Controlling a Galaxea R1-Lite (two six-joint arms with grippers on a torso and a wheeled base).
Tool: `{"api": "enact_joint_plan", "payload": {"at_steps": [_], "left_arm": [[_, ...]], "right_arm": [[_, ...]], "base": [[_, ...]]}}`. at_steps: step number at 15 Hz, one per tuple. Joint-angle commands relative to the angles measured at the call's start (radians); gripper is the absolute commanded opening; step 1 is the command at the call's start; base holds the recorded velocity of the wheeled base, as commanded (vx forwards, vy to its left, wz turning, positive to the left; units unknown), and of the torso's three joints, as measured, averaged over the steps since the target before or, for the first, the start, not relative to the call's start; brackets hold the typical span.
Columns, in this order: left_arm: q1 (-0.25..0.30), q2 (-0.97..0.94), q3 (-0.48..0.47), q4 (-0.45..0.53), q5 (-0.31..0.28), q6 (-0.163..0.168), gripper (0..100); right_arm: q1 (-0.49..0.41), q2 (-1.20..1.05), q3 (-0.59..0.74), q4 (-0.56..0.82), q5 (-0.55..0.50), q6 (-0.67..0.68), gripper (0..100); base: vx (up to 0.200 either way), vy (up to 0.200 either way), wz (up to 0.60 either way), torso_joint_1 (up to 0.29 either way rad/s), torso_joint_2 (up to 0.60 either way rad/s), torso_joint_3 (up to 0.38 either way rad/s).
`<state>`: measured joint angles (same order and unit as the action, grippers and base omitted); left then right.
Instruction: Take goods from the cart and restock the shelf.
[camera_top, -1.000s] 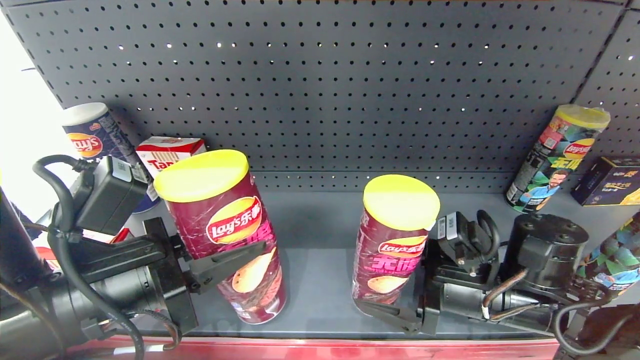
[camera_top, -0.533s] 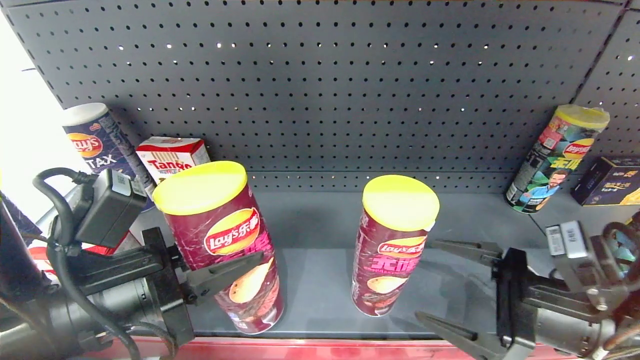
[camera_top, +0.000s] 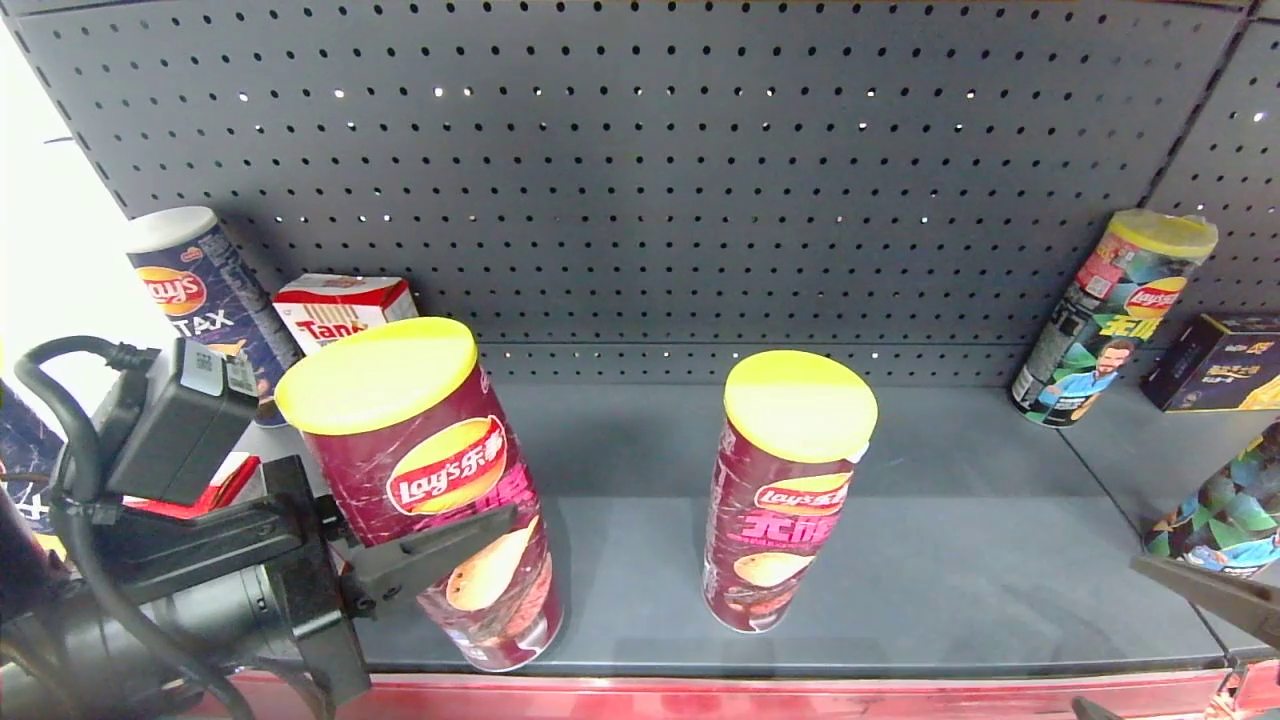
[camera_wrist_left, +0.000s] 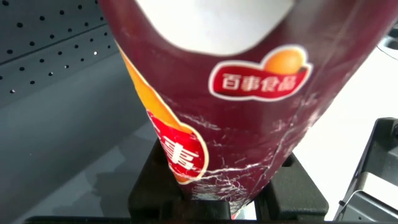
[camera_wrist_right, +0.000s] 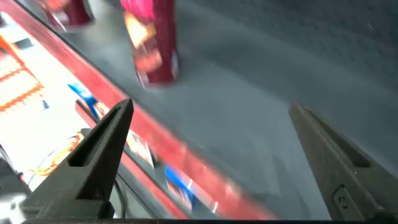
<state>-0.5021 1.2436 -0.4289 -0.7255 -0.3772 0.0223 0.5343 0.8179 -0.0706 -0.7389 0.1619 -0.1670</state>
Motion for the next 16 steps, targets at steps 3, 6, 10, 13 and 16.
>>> {"api": "enact_joint_plan", "payload": {"at_steps": [3,6,10,13,16], "left_arm": [[-0.003,-0.006,-0.002,0.000,0.000,0.002,0],[-0.006,-0.010,-0.001,0.001,0.000,0.001,0],[-0.027,-0.007,-0.022,0.001,0.000,0.002,0],[-0.033,-0.007,-0.045,0.003,-0.002,0.002,0],[-0.035,-0.007,-0.051,0.001,0.000,0.002,0]], "right_arm": [[-0.063,-0.563,0.060,0.451,-0.134,0.066,100],[-0.168,-0.818,0.045,0.757,-0.134,0.161,100],[-0.166,-0.818,0.046,0.731,-0.145,0.196,100],[-0.166,-0.818,0.048,0.730,-0.167,0.196,100],[-0.204,-0.818,0.069,0.739,-0.251,0.159,100]], "base": [[0.000,0.000,0.00,0.000,0.00,0.000],[0.000,0.000,0.00,0.000,0.00,0.000],[0.000,0.000,0.00,0.000,0.00,0.000],[0.000,0.000,0.00,0.000,0.00,0.000],[0.000,0.000,0.00,0.000,0.00,0.000]]}}
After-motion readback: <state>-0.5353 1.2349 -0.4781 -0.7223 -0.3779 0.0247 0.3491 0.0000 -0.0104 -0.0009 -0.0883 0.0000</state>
